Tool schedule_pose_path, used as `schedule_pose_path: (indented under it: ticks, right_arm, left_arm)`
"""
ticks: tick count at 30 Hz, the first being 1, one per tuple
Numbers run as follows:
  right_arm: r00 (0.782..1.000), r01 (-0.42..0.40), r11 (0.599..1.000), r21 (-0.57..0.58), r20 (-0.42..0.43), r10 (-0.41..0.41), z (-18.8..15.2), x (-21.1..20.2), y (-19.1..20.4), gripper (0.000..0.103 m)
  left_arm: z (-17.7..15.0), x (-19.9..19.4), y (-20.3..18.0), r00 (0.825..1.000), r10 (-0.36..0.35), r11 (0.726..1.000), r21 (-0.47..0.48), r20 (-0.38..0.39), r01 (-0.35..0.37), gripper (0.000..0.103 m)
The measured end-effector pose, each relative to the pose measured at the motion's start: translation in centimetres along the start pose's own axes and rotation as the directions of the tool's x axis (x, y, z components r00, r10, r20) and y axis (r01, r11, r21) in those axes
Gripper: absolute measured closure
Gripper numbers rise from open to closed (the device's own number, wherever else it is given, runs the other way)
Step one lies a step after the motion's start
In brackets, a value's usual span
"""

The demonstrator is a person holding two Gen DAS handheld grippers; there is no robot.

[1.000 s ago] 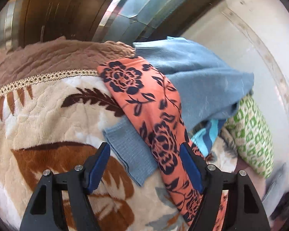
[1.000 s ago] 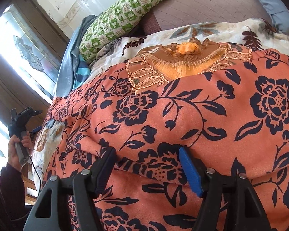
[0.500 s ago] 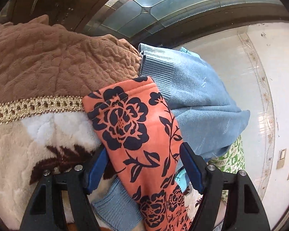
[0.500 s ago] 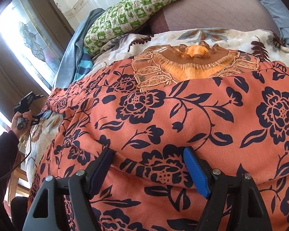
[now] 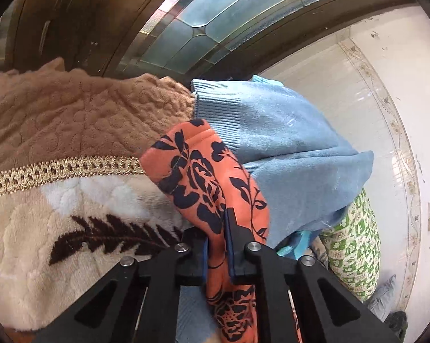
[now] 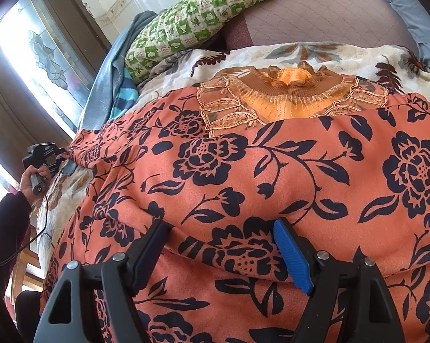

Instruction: Fold small clothes

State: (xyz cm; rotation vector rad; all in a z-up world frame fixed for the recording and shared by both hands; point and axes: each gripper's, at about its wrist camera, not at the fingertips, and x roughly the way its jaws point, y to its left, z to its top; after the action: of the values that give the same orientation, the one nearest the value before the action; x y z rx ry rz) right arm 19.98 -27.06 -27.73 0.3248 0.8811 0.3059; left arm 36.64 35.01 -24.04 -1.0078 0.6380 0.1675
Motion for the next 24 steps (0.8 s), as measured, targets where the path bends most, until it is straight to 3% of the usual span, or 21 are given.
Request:
schedule_pose_path:
  ticks: [4,7,10,14,19,24]
  right_arm:
    - [1.0,0.0,1.0,0.008,-0.006,0.0,0.2,-0.2,0.0,0.023]
    - [0.999,-0.032,0.997,0.065,-0.006,0.032,0.5,-0.7,-0.7,0.023]
    - [0.997,-0.071,0.987,0.147,0.015,0.07,1.0,-1.6,-1.9,0.023]
    - [0.994,-0.085,0.976,0.202,0.09,0.068,1.6,-3.7,-3.1,0.023]
    - [0.976,-0.146,0.945,0.293,0.2,0.089,2.6,-7.3,-5.9,0.023]
    - [0.951,-0.184,0.903,0.387,0.301,0.064,3.4,-11.2,-10.4,0.023]
  left_arm:
    - [-0.3,-4.3,-5.2,0.997,-0.075,0.99,0.12,0.018,0.072,0.097]
    - [-1.8,-7.4,-10.7,0.993,-0.115,0.959,0.26,0.002,0.11,0.097]
    - [-4.8,-9.7,-16.3,0.989,-0.143,0.907,0.392,-0.049,0.15,0.097]
    - [-11.2,-11.6,-22.9,0.966,-0.209,0.817,0.516,-0.151,0.257,0.097]
    - [-22.1,-12.2,-29.4,0.915,-0.251,0.678,0.617,-0.316,0.399,0.097]
    - [-34.7,-11.0,-33.1,0.839,-0.241,0.565,0.632,-0.488,0.53,0.097]
